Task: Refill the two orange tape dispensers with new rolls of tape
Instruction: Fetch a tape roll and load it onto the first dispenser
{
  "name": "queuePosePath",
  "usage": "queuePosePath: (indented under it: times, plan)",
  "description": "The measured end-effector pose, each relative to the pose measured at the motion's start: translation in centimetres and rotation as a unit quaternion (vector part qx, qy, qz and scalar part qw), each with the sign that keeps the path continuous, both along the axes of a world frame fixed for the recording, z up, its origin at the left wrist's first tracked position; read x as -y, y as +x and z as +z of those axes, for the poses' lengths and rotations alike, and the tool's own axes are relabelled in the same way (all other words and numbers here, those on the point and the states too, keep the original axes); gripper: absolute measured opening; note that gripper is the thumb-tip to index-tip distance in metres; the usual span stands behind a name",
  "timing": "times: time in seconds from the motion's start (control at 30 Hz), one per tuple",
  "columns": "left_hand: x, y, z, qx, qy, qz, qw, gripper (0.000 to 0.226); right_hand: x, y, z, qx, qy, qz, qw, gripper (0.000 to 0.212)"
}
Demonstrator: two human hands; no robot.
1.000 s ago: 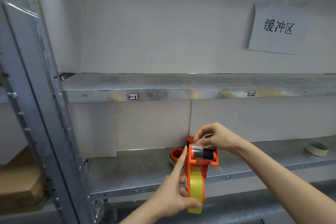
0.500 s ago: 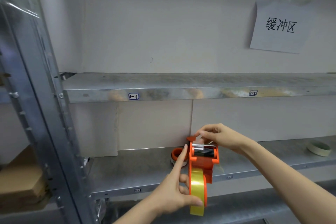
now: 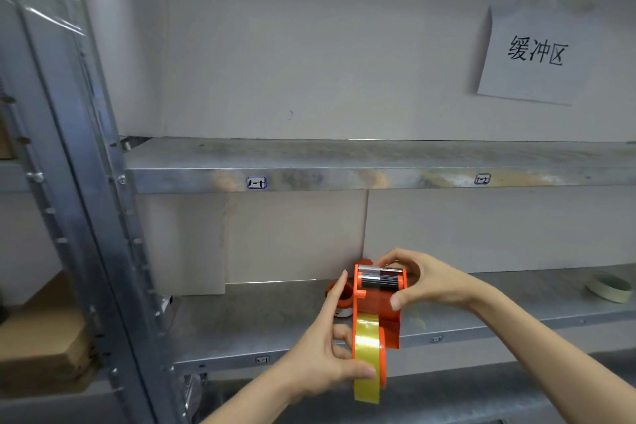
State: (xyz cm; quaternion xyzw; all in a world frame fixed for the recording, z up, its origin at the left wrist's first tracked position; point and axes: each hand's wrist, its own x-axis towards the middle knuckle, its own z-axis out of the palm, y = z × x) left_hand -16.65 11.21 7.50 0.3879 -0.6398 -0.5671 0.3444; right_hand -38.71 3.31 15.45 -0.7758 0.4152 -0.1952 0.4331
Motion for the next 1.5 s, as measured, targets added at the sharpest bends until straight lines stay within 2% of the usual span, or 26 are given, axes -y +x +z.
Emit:
queuePosePath:
  times: [0.37, 0.57, 0.7, 0.97, 1.07, 1.13, 1.2, 1.23, 1.37, 1.5]
  plan:
    - [2.1, 2.7, -0.2, -0.054, -0.012, 0.009, 0.998, 0.098, -0.1, -0.4, -2.6, 0.110, 0.050, -0.026, 0.992, 0.071]
    - [2.6, 4.5, 0.4, -0.051, -0.017, 0.034, 0.998, 0.073, 0.5, 1.3, -3.8, 0.192, 0.076, -0.059, 0.977, 0.060]
    - [2.8, 4.9, 0.2, 0.000, -0.043, 0.064, 0.997, 0.052, 0.9, 2.2, -4.4, 0.209, 0.094, -0.067, 0.971, 0.054]
    - [3.0, 5.2, -2.0, 0.081, -0.089, 0.191, 0.974, 0.034, 2.3, 4.1, -7.2, 0.202, 0.164, -0.095, 0.961, 0.050]
    - [3.0, 5.8, -2.8, 0.091, -0.084, 0.197, 0.973, 0.040, 3.1, 5.4, -8.1, 0.200, 0.170, -0.100, 0.960, 0.043]
    - [3.1, 6.6, -3.0, 0.102, -0.085, 0.172, 0.976, 0.065, 3.9, 6.7, -8.6, 0.198, 0.164, -0.106, 0.961, 0.043]
    - [3.4, 7.8, -3.6, 0.168, -0.122, 0.148, 0.967, 0.096, 4.6, 8.1, -9.0, 0.183, 0.156, -0.117, 0.964, 0.046]
    - [3.5, 8.4, -3.9, 0.197, -0.144, 0.138, 0.960, 0.104, 4.8, 8.7, -9.3, 0.183, 0.155, -0.119, 0.963, 0.046]
    - [4.8, 10.9, -5.9, 0.235, -0.164, 0.124, 0.950, 0.108, 5.8, 11.2, -10.8, 0.176, 0.094, -0.127, 0.972, 0.059]
    - [6.5, 13.1, -8.6, 0.263, -0.153, 0.108, 0.946, 0.115, 6.7, 13.1, -12.8, 0.120, 0.006, -0.132, 0.984, 0.070]
